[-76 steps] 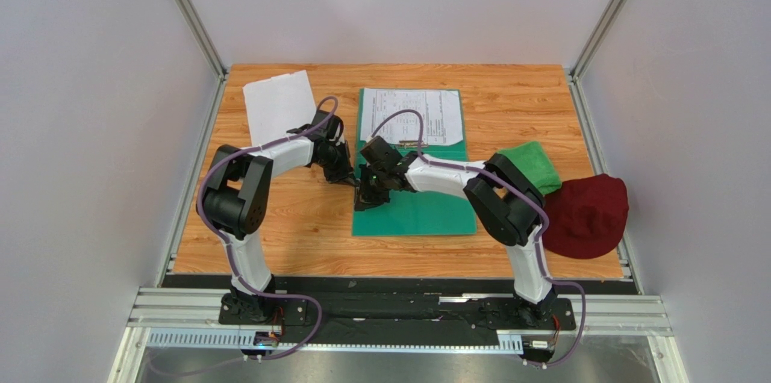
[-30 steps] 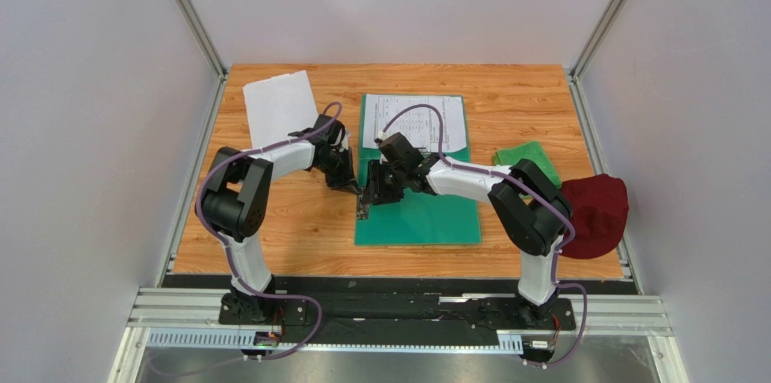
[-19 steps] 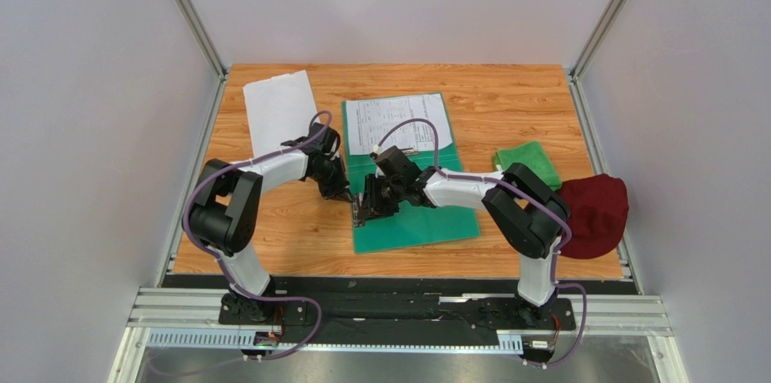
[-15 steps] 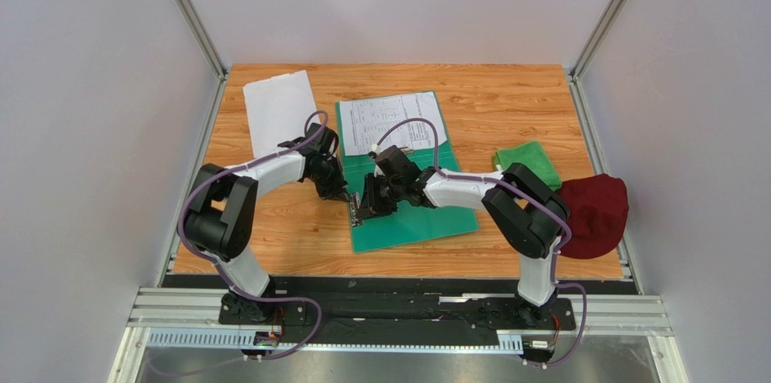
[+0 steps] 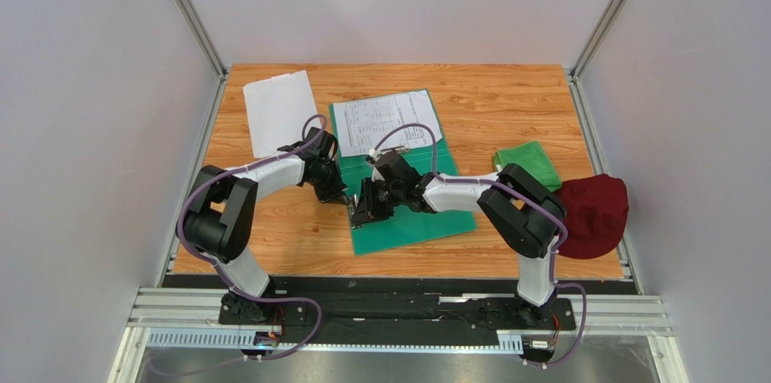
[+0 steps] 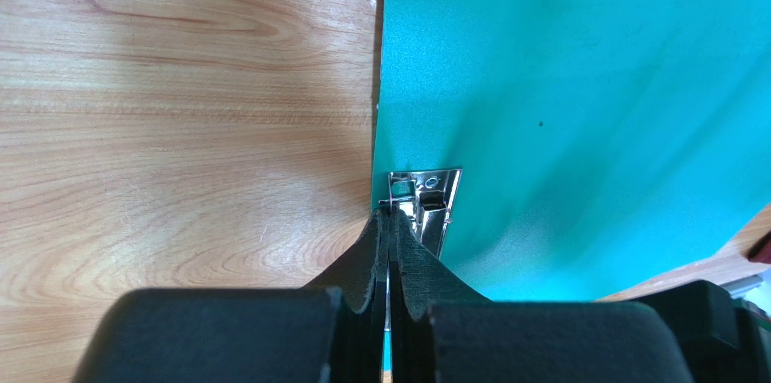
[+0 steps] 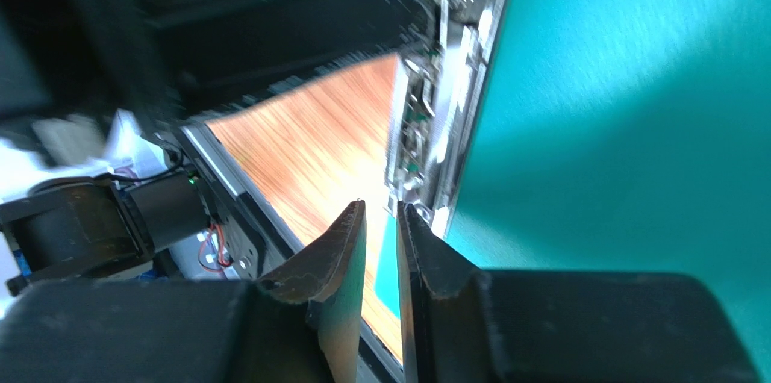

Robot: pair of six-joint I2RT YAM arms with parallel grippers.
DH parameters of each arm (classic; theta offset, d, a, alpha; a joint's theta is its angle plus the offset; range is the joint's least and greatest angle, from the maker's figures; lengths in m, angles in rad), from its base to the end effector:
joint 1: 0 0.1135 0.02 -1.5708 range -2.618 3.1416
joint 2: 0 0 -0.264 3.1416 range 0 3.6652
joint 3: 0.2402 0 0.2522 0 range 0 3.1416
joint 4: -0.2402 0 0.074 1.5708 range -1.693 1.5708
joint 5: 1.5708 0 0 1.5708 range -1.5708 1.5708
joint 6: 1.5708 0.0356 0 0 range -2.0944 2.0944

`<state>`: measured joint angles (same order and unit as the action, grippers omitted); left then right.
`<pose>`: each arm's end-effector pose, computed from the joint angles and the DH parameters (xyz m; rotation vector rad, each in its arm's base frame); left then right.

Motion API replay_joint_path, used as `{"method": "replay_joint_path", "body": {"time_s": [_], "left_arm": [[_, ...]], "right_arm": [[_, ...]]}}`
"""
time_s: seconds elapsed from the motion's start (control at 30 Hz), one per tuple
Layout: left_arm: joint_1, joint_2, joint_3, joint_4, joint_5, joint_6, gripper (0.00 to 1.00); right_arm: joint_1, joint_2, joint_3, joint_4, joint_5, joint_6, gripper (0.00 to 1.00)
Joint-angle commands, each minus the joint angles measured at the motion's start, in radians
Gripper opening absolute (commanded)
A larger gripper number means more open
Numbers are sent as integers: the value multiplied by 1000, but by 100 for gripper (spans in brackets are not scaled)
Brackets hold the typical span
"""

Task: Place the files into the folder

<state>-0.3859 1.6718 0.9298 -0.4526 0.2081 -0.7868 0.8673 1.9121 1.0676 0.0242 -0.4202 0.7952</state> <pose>0.2823 -0.1226 0.1536 -0.5193 2.8444 -0.5559 0.2403 0.3057 0.1411 -0.3231 2.6828 1.1706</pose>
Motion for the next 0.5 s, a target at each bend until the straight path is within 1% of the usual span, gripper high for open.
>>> {"method": "replay_joint_path", "body": {"time_s": [0.0, 0.1, 0.27, 0.33, 0.43, 0.47], "left_arm": [[-4, -20, -5, 42, 10, -22, 0], [-4, -21, -6, 41, 7, -22, 0], [-4, -24, -14, 43, 10, -31, 0], [-4, -26, -16, 43, 7, -31, 0], [-4, -30, -20, 41, 4, -34, 0], [-4, -35, -25, 42, 4, -35, 0]], "right_arm": [[6, 22, -14, 40, -6, 4, 22], [12, 28, -6, 16, 20, -21, 25], [22, 61, -12, 45, 9, 2, 23], [22, 61, -18, 60, 24, 7, 21], [22, 71, 6, 40, 29, -5, 18], [21, 76, 11, 39, 31, -4, 16]]}}
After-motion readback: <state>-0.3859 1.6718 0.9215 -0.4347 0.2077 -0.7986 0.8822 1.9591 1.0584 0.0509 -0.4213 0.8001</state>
